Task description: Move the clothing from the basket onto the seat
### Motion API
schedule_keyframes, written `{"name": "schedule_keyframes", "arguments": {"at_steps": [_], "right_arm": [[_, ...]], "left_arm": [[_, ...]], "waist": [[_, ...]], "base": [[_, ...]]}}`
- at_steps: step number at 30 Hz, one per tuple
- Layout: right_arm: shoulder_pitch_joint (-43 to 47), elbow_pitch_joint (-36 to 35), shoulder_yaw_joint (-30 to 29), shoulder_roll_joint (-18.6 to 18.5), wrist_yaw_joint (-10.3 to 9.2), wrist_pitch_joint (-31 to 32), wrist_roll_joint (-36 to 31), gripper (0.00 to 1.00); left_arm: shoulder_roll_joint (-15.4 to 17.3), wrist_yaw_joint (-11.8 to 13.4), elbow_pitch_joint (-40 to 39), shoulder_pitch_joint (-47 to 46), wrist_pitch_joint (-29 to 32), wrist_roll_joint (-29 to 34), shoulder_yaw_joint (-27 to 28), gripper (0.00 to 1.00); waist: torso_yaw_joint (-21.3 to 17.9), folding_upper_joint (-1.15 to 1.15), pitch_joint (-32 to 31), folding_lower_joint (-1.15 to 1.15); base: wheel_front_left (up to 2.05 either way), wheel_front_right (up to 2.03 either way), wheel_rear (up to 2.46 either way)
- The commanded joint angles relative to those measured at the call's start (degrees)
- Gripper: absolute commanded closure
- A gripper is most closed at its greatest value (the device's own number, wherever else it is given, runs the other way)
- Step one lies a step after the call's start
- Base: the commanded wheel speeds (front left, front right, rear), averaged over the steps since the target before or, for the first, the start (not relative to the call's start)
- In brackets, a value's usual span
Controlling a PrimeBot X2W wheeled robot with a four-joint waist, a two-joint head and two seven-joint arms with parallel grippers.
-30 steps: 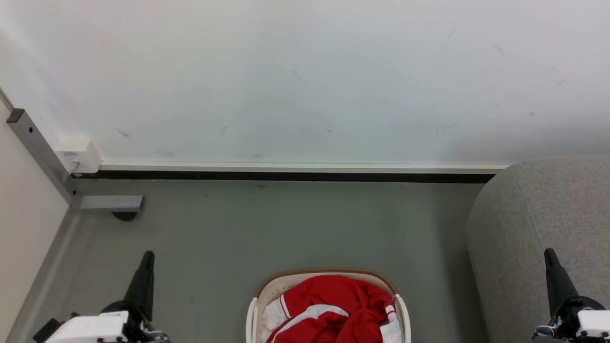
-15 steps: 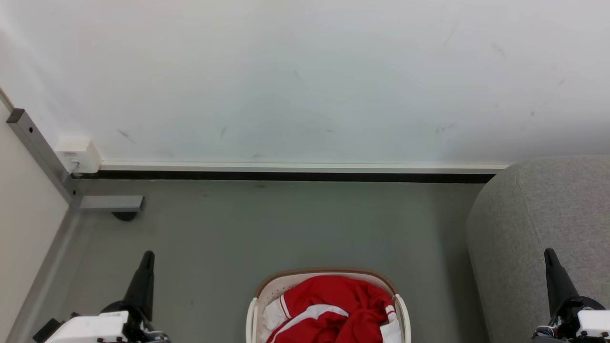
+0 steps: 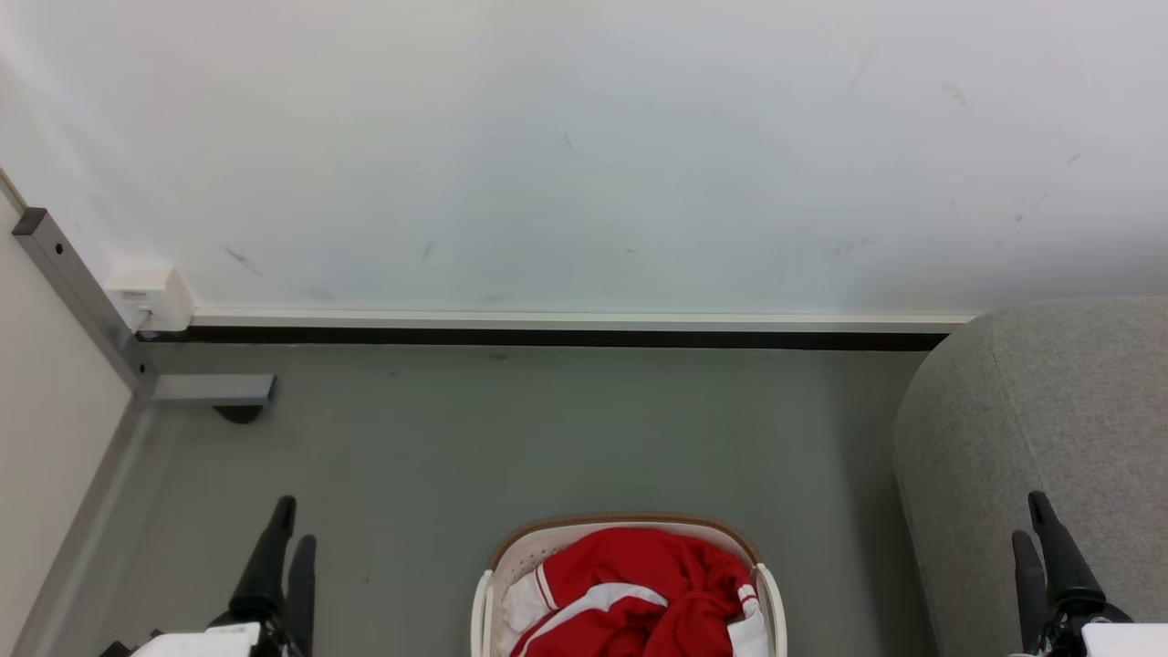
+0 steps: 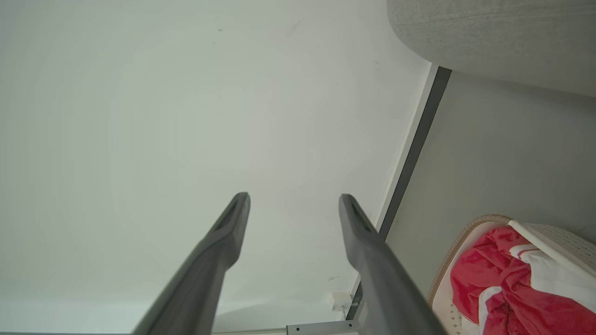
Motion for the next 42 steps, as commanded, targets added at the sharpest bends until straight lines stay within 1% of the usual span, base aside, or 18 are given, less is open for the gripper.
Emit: {"name": "schedule_keyframes", "arguments": {"at_steps": [1,8,15,22,32,33,38,42], "right_arm": [[-1.0,-1.8,0.1,-0.2,-0.01,-0.4,-0.4,0.00],[-0.7,-3.7,0.1,0.6,-0.01,-1.5,-2.1,0.00],[-0.4,-5.2,0.0,1.3,-0.02,-2.5,-6.9,0.00],[-0.2,-6.1,0.4,1.9,-0.03,-3.5,-15.2,0.00],[-0.1,-6.9,0.4,2.7,-0.04,-4.6,-30.1,0.00],[-0.1,-6.9,0.4,2.7,-0.04,-4.6,-30.1,0.00],[0.2,-7.2,0.3,3.2,-0.05,-5.2,-36.8,0.00],[0.3,-6.9,0.3,3.5,-0.05,-5.7,-41.6,0.00]], "left_arm": [[0.3,-0.1,-1.4,-1.1,-0.8,-0.3,-0.3,0.00],[0.5,-0.3,-2.8,-1.1,-2.8,1.6,-1.3,0.00],[0.9,-0.5,-3.7,-1.0,-4.7,9.2,-1.6,0.00],[1.0,-0.6,-4.8,-0.8,-6.3,18.1,-2.1,0.00],[1.1,-0.8,-5.2,-0.6,-8.5,30.5,-2.2,0.00],[1.1,-0.8,-5.2,-0.6,-8.5,30.5,-2.2,0.00],[1.2,-0.9,-6.6,-0.5,-9.5,38.2,-2.6,0.00],[1.1,-0.9,-7.0,0.0,-10.3,42.8,-2.9,0.00]], "waist": [[0.0,0.00,0.0,0.00],[0.0,0.00,-0.2,0.00],[-0.2,0.00,-0.3,0.00],[-0.4,0.00,-0.3,0.00],[-0.5,0.00,-0.3,0.00],[-0.5,0.00,-0.3,0.00],[-0.5,0.00,-0.4,0.00],[-0.5,0.00,-0.5,0.00]], "base": [[0.00,0.00,0.00],[0.00,0.00,0.00],[0.00,0.00,0.00],[0.00,0.00,0.00],[0.00,0.00,0.00],[0.00,0.00,0.00],[0.00,0.00,0.00],[0.00,0.00,0.00]]}}
